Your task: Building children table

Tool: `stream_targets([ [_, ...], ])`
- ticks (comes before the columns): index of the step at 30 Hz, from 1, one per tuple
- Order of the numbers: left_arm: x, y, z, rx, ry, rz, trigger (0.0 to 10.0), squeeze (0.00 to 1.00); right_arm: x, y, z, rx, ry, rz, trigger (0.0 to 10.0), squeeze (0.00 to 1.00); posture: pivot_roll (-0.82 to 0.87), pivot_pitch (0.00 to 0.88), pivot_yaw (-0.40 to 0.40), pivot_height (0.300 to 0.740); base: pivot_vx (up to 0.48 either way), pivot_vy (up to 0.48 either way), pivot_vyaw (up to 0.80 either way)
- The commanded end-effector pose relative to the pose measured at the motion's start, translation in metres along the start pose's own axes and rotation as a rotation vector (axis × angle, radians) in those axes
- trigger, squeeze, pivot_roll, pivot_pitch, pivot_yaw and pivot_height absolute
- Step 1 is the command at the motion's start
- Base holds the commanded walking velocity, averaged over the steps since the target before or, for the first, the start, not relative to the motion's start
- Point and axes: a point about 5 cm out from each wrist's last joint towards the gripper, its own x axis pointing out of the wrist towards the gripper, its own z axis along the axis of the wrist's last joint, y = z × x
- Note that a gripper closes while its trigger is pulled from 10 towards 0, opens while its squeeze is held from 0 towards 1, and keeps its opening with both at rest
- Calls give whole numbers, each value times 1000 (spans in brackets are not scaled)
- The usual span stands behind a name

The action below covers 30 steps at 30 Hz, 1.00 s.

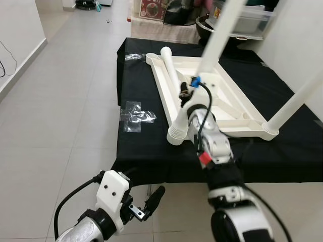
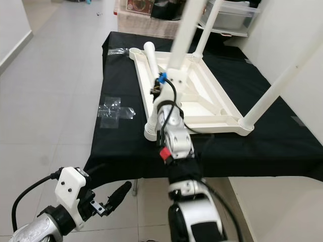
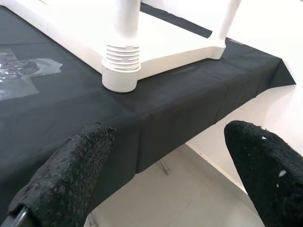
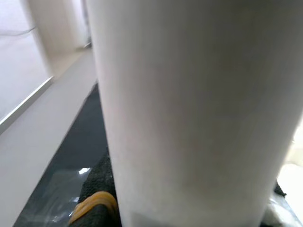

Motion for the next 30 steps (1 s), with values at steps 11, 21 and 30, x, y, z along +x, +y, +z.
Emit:
stream_targets([
  [11, -2, -4, 0, -3, 1, 2, 10000, 0, -1, 15, -52, 185, 175, 477, 10000, 0, 144, 144, -136, 740, 0, 0, 0],
  [21, -6, -6, 2, -3, 1, 5, 10000, 0, -8, 11, -42, 151, 68, 767, 10000, 0, 158, 162, -137, 740, 0, 0, 0],
  [30, -10, -8, 4, 2, 4, -2, 10000, 0, -17, 21, -42, -62, 76, 1031, 10000, 0, 162, 153, -136, 740, 0, 0, 0],
])
